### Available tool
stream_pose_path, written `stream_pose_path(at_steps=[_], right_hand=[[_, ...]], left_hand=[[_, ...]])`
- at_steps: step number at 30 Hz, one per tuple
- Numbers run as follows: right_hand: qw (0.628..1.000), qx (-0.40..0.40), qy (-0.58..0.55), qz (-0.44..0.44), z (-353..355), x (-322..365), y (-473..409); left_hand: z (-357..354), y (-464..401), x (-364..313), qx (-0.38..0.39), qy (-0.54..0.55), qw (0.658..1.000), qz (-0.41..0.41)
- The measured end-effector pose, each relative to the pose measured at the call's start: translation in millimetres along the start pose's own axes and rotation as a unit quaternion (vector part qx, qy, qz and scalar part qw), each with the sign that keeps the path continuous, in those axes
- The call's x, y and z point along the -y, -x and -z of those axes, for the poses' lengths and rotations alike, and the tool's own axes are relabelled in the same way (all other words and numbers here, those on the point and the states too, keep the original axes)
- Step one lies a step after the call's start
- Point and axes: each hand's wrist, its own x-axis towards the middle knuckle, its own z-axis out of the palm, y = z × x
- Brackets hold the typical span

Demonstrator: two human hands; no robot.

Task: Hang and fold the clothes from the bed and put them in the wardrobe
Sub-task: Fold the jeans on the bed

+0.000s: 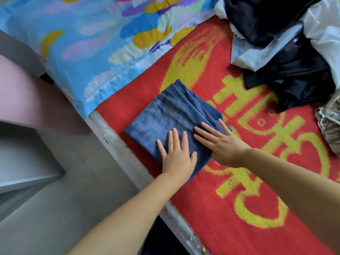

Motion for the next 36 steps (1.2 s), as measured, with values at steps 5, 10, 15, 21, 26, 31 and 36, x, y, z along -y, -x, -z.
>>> stream_pose_path(at_steps=[5, 10, 15, 21, 26, 31, 36], right_hand=[[0.993, 0.04, 0.107, 0.01, -16.3, -4.2, 13.8], [0.994, -0.083, 0.023, -0.07, -18.4, 15.1, -8.9], [0.996, -0.015, 0.008, -0.088, 19.9, 18.9, -9.8], [0.997, -0.043, 0.038, -0.045, 119.4, 44.0, -8.6], [0.997, -0.025, 0.068, -0.027, 199.5, 76.3, -6.3], [0.99, -0.063, 0.122, 0.015, 266.3, 115.7, 17.7], [0.982, -0.149, 0.097, 0.057, 311.4, 186.1, 39.9]], left_hand=[[-28.8, 40.8, -33.9, 0.012, -0.021, 1.0, 0.018], [-28.3, 35.1, -31.9, 0.024, -0.034, 0.999, 0.028], [-10.0, 57.7, -26.1, 0.007, 0.027, 0.997, 0.077], [58.2, 66.1, -7.2, -0.123, 0.02, 0.988, 0.096], [129.4, 74.3, 19.7, -0.13, 0.001, 0.985, 0.116], [185.7, 120.1, 35.7, -0.186, 0.032, 0.971, 0.148], [234.5, 197.9, 79.0, -0.244, 0.003, 0.958, 0.148]])
